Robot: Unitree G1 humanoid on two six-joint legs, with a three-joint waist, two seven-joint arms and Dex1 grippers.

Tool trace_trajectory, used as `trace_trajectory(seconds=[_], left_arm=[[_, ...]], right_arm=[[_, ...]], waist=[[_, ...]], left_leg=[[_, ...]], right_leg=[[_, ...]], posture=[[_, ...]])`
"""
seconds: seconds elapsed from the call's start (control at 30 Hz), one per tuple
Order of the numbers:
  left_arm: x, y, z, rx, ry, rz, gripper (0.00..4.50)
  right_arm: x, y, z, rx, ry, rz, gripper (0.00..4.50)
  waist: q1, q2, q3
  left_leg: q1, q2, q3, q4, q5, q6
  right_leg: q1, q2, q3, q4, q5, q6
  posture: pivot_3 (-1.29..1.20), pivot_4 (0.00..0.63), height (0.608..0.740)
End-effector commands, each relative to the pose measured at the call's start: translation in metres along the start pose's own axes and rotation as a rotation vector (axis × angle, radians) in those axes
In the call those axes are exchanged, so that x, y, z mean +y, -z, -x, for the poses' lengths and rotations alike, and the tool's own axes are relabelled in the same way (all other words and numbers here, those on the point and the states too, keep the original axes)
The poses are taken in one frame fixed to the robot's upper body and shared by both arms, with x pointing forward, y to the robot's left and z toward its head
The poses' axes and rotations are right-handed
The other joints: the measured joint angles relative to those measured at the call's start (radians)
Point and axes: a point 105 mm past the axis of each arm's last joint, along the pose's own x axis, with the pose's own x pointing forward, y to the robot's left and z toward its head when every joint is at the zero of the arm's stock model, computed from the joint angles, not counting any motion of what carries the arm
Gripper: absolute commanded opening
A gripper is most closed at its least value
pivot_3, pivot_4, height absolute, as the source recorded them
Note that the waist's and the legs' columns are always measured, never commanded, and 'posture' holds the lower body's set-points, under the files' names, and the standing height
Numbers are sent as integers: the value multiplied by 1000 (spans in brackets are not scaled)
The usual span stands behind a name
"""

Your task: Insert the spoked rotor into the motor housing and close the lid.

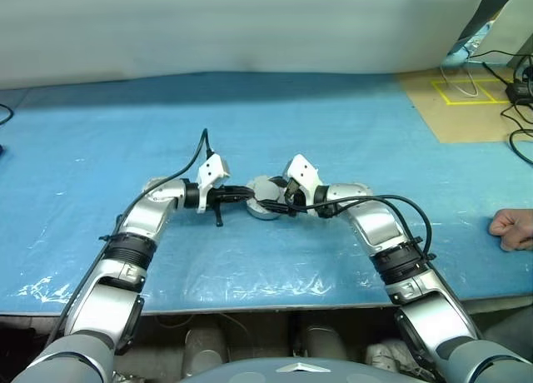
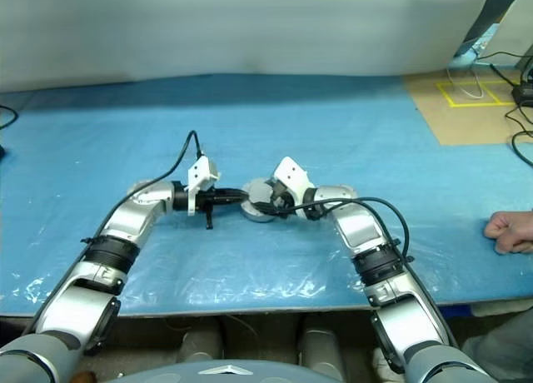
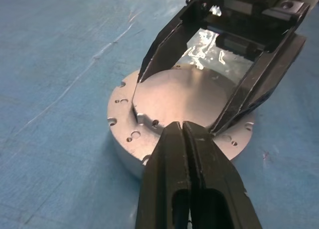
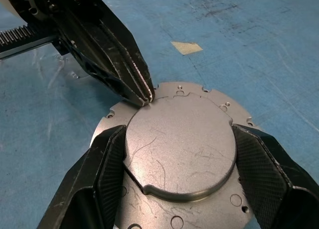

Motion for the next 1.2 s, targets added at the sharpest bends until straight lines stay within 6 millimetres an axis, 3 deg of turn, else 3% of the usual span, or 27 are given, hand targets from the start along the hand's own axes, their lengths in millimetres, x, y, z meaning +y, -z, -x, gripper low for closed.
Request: trace_trajectory(seconds=[0.03, 0.37, 0.5, 0.57, 0.9, 1.0, 1.07, 1.2], left_arm=[[1, 8, -1, 61, -5, -42, 17], [-6, 17, -8, 94, 28, -63, 17], [-7, 17, -10, 94, 33, -68, 0], [-7, 17, -10, 95, 34, -70, 0], [-3, 16, -7, 102, 34, -79, 0], [-4, 17, -6, 103, 38, -79, 0], [-4, 17, -6, 103, 40, -78, 0], [-4, 17, -6, 103, 42, -78, 0]], right_arm=[[19, 67, -1, 212, -40, -161, 2970], [18, 59, -3, 166, -35, -127, 2970], [13, 45, -4, 109, 0, -84, 4301], [9, 40, -2, 102, 18, -78, 4471], [-23, -32, 39, -203, 117, -49, 4471], [-30, -43, 56, -279, 132, -156, 4471], [-30, -38, 63, -288, 118, -270, 4471], [-14, 4, 73, -231, 22, -713, 4471]], waist=[[0, 0, -1], [1, -1, -4], [2, -1, -4], [3, -1, -4], [6, 1, 0], [5, 2, 0], [6, 2, 0], [9, 2, 0]], left_leg=[[0, 0, 0, 0, 0, 0], [0, 0, 0, 0, 0, 0], [0, 0, 0, 0, 0, 0], [0, 0, 0, 0, 0, 0], [-7, -1, 0, -3, 0, 0], [-16, -2, 0, -2, 0, 0], [-17, -2, -1, -2, 0, 0], [-16, -2, -1, -2, 0, 0]], right_leg=[[0, 0, 0, 0, 0, 0], [0, 0, 0, 0, 0, 0], [0, 0, 0, -1, 0, 0], [0, -1, 0, -1, 0, 1], [-6, -1, -1, -4, 0, 1], [-15, -1, -1, -2, 2, 5], [-15, 0, -1, -2, 2, 5], [-15, -1, -1, -2, 2, 4]], posture=[[0, 150, 740], [0, 150, 740], [0, 150, 740], [0, 150, 740], [0, 150, 740], [0, 150, 740], [0, 150, 740], [0, 150, 740]])
